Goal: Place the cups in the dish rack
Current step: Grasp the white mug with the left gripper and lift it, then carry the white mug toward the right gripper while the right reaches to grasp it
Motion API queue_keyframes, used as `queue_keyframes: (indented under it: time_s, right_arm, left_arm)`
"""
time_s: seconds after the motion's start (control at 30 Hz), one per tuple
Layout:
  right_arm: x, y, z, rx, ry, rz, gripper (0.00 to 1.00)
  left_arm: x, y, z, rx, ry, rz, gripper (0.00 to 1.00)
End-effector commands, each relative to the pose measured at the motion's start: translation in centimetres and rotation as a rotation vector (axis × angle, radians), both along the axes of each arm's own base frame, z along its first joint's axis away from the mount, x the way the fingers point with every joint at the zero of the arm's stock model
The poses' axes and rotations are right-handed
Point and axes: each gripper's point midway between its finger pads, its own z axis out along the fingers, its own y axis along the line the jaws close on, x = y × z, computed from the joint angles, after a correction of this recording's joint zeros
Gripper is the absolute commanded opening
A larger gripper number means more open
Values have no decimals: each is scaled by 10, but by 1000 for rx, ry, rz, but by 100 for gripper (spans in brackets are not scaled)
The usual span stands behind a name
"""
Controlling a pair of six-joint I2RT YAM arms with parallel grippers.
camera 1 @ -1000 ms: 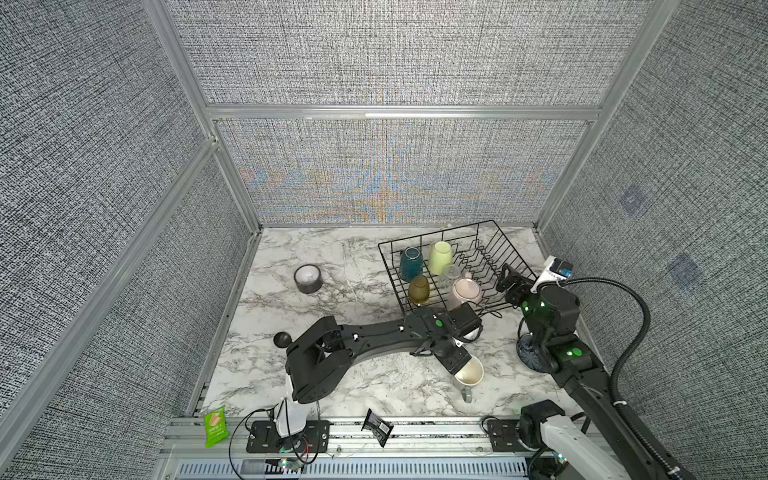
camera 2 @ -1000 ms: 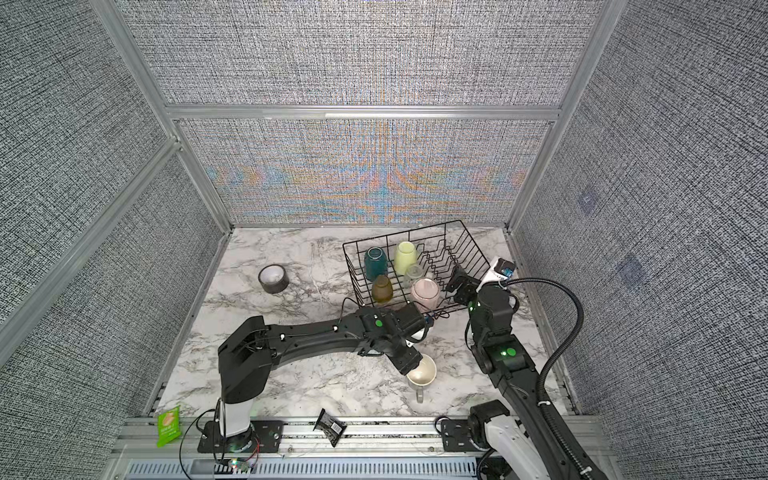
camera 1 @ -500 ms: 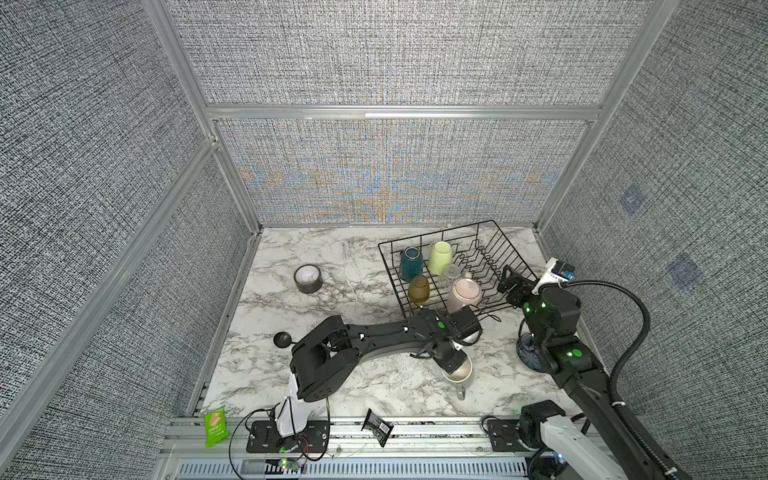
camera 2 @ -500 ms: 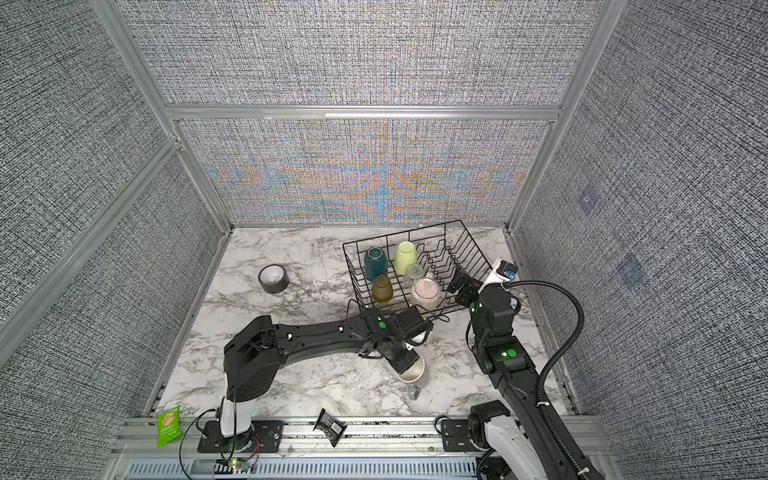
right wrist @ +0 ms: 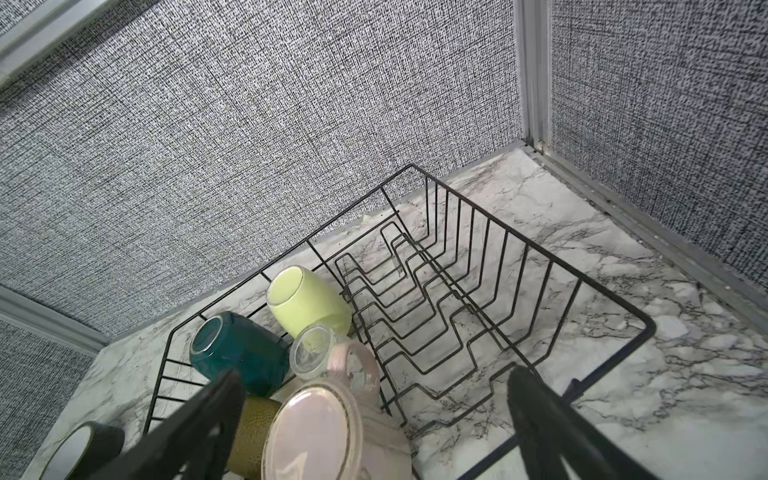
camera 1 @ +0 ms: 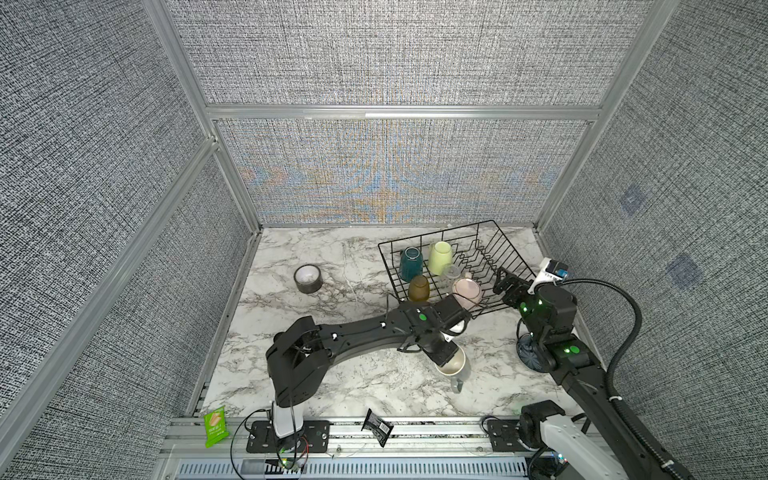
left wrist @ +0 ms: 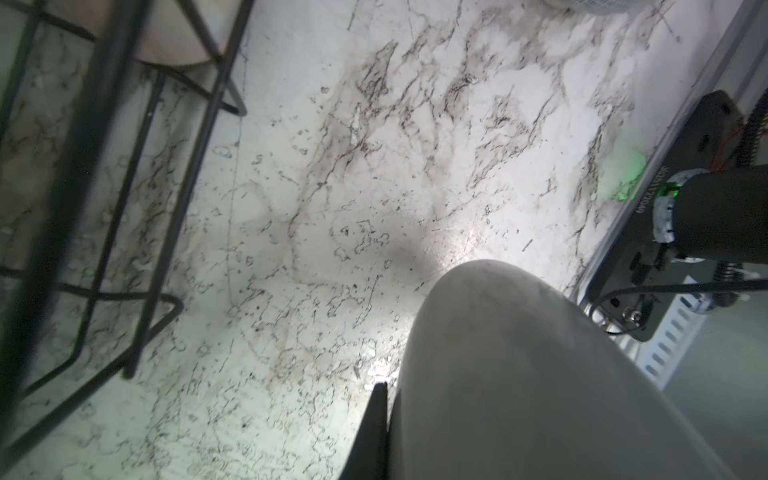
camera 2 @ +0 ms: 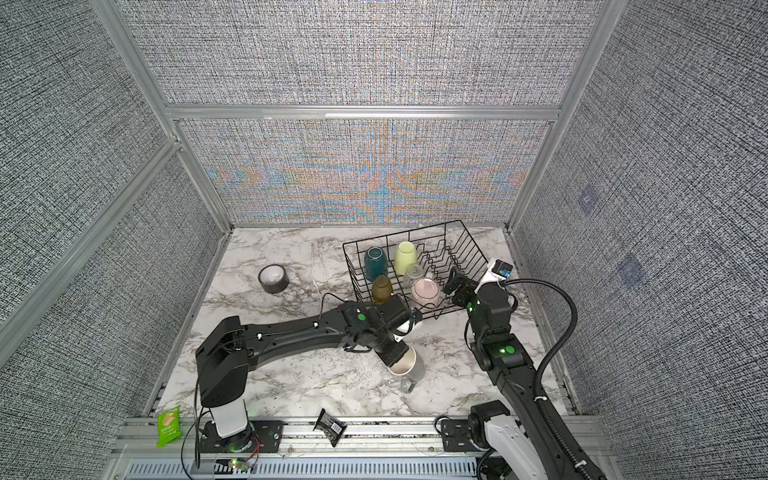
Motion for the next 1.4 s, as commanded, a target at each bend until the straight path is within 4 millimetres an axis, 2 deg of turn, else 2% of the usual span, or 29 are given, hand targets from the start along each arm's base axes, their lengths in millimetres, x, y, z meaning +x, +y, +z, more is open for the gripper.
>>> queue_keyframes:
  time_s: [0.0,0.23,0.47,0.6,0.7,0.83,0.97,1.1,1.2,1.37]
  right_arm:
    - [0,10,7,22,5,55,99]
    - [1,36,24,81,0,194,99]
    - [-6,74,54,113,-141,429,99]
    - [-6,91,51,144,-116,522,99]
    - [-10,107,49,197,-46,615,99]
    - [-20,132,58,324,52,758,99]
    - [-30,160,60,541,168,925,99]
    - [-28,180,60,752,287,1033,99]
    - [-28,193,64,840,304,1110,99]
    - [-43,221,78,880,312,1264,99]
  left_arm:
    - [5,-5,31,-166,61,0,0]
    - [22,23,108,-464,105,54,0]
    - [56,65,152,-703,104,183,0]
    - [71,79,180,-813,95,190,0]
    - [79,89,188,-809,15,185,0]
    - [96,104,187,-777,-101,199,0]
    - [112,118,193,-781,-270,219,0]
    - [109,119,212,-845,-382,156,0]
    - [112,121,214,-852,-465,128,0]
    - [112,119,217,-896,-544,72,0]
